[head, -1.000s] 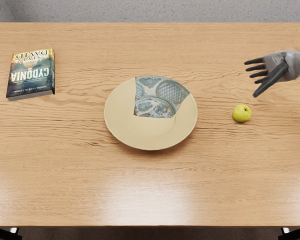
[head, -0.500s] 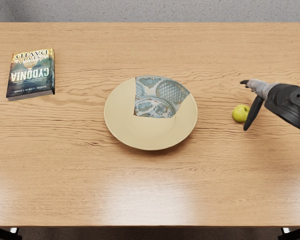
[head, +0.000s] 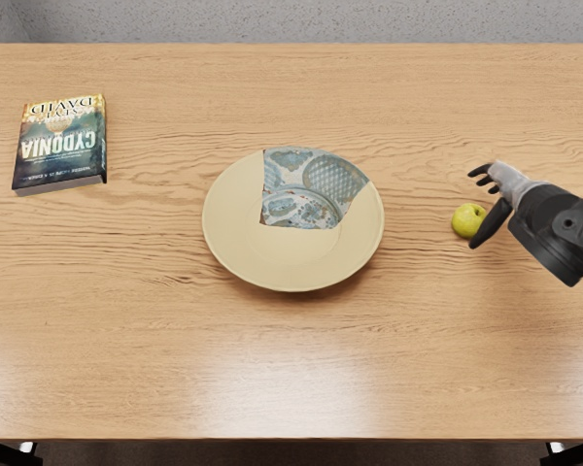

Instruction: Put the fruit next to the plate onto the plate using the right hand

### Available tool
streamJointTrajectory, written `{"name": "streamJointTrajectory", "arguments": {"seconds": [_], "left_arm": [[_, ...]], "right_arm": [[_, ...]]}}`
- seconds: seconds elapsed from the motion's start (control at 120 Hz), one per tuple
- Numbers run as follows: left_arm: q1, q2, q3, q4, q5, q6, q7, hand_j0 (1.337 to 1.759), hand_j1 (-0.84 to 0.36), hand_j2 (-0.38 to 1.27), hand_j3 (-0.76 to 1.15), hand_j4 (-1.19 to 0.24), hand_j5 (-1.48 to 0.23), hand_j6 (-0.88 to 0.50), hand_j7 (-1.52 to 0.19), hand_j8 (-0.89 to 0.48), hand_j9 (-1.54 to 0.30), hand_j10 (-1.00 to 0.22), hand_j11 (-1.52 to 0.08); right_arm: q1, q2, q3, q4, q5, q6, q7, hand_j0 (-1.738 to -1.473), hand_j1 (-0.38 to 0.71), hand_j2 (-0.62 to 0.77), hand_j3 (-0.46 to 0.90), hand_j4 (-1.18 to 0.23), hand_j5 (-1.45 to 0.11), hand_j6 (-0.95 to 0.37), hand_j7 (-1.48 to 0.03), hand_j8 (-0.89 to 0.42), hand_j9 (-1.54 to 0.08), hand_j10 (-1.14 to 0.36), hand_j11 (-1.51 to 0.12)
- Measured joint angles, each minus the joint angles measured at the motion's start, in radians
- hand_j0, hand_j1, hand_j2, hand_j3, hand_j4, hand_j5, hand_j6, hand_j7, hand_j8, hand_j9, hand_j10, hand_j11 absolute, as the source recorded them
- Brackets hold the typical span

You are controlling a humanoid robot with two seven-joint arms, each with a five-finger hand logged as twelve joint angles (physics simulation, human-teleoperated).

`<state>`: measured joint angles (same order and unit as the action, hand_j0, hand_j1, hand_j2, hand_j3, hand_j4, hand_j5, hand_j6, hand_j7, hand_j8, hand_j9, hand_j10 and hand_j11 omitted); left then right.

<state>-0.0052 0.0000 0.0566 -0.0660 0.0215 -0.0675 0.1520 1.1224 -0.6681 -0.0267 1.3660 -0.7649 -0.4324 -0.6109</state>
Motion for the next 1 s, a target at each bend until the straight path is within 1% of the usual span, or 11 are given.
{"name": "streamJointTrajectory", "arguments": {"seconds": [0.117,0.3,0.458,0.617,0.667,0.692,0.767,0.792,0.867,0.917,1.0], "left_arm": [[-0.001,0.000,0.000,0.000,0.000,0.000,0.000,1.658,0.34,0.00,0.00,-0.01,-0.01,-0.01,-0.01,-0.01,-0.01,-0.01,-0.01],[-0.001,0.000,0.000,0.000,0.000,0.000,0.000,1.658,0.34,0.00,0.00,-0.01,-0.01,-0.01,-0.01,-0.01,-0.01,-0.01,-0.01],[0.001,0.000,0.000,0.000,0.000,0.000,0.000,1.658,0.34,0.00,0.00,-0.01,-0.01,-0.01,-0.01,-0.01,-0.01,-0.01,-0.01],[0.000,0.000,0.000,0.000,0.000,0.000,0.000,1.658,0.34,0.00,0.00,-0.01,-0.01,-0.01,-0.01,-0.01,-0.01,-0.01,-0.01],[0.000,0.000,0.000,0.000,0.000,0.000,0.000,1.658,0.34,0.00,0.00,-0.01,-0.01,-0.01,-0.01,-0.01,-0.01,-0.01,-0.01],[0.000,0.000,0.000,0.000,0.000,0.000,0.000,1.658,0.34,0.00,0.00,-0.01,-0.01,-0.01,-0.01,-0.01,-0.01,-0.01,-0.01],[0.000,0.000,0.000,0.000,0.000,0.000,0.000,1.658,0.34,0.00,0.00,-0.01,-0.01,-0.01,-0.01,-0.01,-0.01,-0.01,-0.01],[0.000,0.000,0.000,0.000,0.000,0.000,0.000,1.658,0.34,0.00,0.00,-0.01,-0.01,-0.01,-0.01,-0.01,-0.01,-0.01,-0.01],[-0.001,0.000,0.000,0.000,0.000,0.000,0.000,1.658,0.34,0.00,0.00,-0.01,-0.01,-0.01,-0.01,-0.01,-0.01,-0.01,-0.01],[0.000,0.000,0.000,0.000,0.000,0.000,0.000,1.658,0.34,0.00,0.00,-0.01,-0.01,-0.01,-0.01,-0.01,-0.01,-0.01,-0.01],[0.000,0.000,0.000,0.000,0.000,0.000,0.000,1.658,0.34,0.00,0.00,-0.01,-0.01,-0.01,-0.01,-0.01,-0.01,-0.01,-0.01]], "right_arm": [[0.003,0.033,-0.047,-0.034,0.004,-0.025,0.000,-1.658,-0.08,-0.04,0.00,-0.23,-0.29,-0.23,-0.29,-0.23,-0.29,-0.23,-0.29],[0.019,0.064,-0.064,-0.048,0.010,-0.035,0.000,-1.658,-0.04,-0.05,0.00,-0.26,-0.34,-0.26,-0.34,-0.26,-0.34,-0.26,-0.34],[0.025,0.070,-0.067,-0.051,0.011,-0.036,0.000,-1.658,0.09,-0.07,0.00,-0.37,-0.47,-0.37,-0.47,-0.37,-0.47,-0.37,-0.47],[0.022,0.072,-0.068,-0.050,0.012,-0.036,0.000,-1.658,0.16,-0.06,0.00,-0.42,-0.55,-0.42,-0.55,-0.42,-0.55,-0.42,-0.55],[0.021,0.072,-0.068,-0.050,0.017,-0.034,0.000,-1.657,0.22,-0.03,0.00,-0.49,-0.63,-0.49,-0.63,-0.40,-0.63,-0.48,-0.63],[0.020,0.072,-0.068,-0.050,0.022,-0.033,0.000,-1.656,0.24,-0.01,0.00,-0.53,-0.68,-0.47,-0.69,-0.37,-0.69,-0.53,-0.69],[0.017,0.068,-0.063,-0.054,0.042,-0.030,-0.001,-1.646,0.26,-0.02,0.00,-0.64,-0.83,-0.42,-0.83,-0.30,-0.85,-0.49,-0.85],[0.016,0.064,-0.052,-0.063,0.058,-0.031,-0.001,-1.646,0.25,0.08,0.00,-0.66,-0.88,-0.42,-0.86,-0.31,-0.90,-0.49,-0.88],[0.014,0.034,0.042,-0.108,0.156,-0.031,0.000,-1.649,0.26,0.34,0.00,-0.72,-0.97,-0.48,-0.94,-0.40,-0.98,-0.57,-0.97],[0.016,0.011,0.115,-0.168,0.226,-0.019,0.000,-1.650,0.28,0.39,0.00,-0.74,-1.03,-0.47,-0.99,-0.37,-1.03,-0.55,-1.02],[0.019,-0.002,0.225,-0.320,0.347,0.055,0.000,-1.653,0.30,0.43,0.00,-0.76,-1.10,-0.43,-1.04,-0.32,-1.09,-0.50,-1.09]]}}
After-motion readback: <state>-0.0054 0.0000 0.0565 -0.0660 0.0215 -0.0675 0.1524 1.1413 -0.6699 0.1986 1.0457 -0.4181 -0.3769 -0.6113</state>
